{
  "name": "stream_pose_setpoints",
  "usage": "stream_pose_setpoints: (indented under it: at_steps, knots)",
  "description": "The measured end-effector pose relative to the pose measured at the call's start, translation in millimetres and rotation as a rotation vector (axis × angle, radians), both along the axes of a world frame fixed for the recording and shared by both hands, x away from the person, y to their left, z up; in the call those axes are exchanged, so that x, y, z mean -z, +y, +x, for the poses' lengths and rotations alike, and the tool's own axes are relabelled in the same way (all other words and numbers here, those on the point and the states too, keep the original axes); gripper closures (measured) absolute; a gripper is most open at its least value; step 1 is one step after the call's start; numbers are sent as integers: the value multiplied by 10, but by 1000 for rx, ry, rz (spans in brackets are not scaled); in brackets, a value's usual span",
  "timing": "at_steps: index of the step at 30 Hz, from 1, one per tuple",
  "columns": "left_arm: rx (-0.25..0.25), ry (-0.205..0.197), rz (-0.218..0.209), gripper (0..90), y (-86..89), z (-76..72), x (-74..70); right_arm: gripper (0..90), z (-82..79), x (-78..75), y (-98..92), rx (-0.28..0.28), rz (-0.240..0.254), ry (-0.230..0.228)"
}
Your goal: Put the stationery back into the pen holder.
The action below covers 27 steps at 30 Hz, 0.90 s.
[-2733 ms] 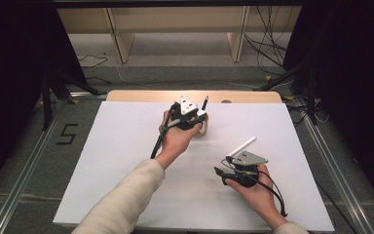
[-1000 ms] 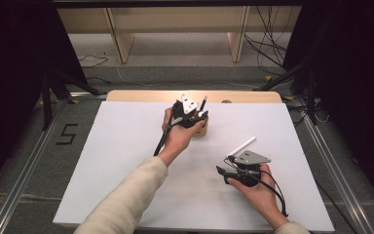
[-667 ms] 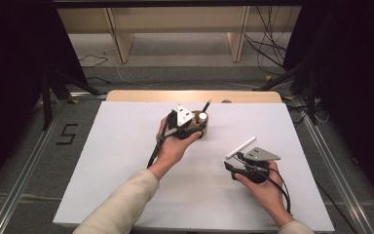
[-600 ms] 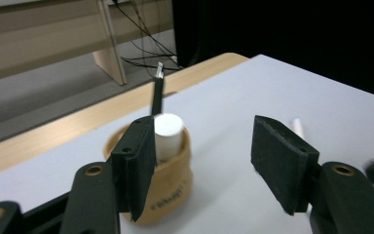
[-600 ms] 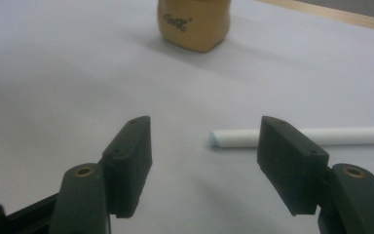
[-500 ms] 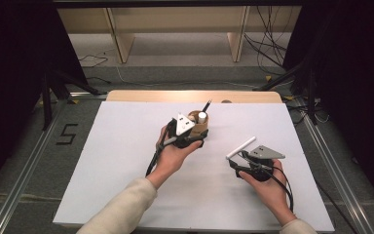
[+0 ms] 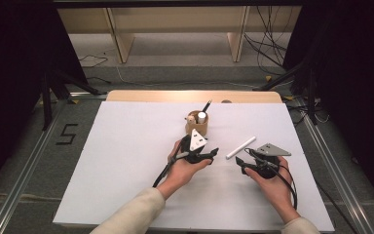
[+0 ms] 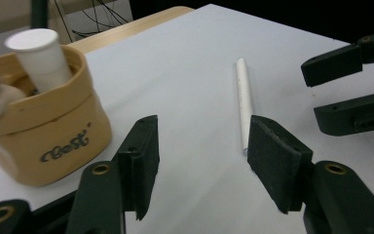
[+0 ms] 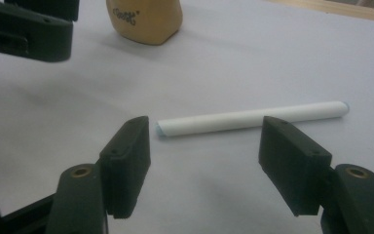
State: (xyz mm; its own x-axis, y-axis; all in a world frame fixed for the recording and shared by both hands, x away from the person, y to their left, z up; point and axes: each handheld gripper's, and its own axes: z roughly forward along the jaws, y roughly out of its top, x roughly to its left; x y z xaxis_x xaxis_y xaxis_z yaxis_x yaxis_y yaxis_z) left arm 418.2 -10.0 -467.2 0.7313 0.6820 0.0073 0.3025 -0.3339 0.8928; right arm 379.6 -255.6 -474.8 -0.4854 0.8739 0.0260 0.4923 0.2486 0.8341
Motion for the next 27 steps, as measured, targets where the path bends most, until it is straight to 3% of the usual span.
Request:
stream_pose_setpoints:
  at_steps: [16, 27]
  knots:
    - [35, 19, 69, 496, -417, 264, 94, 362, 34, -19, -174, 95, -12, 0]
    - [44, 59, 71, 518, -550, 336, 196, 364, 47, -16, -206, 112, -10, -3]
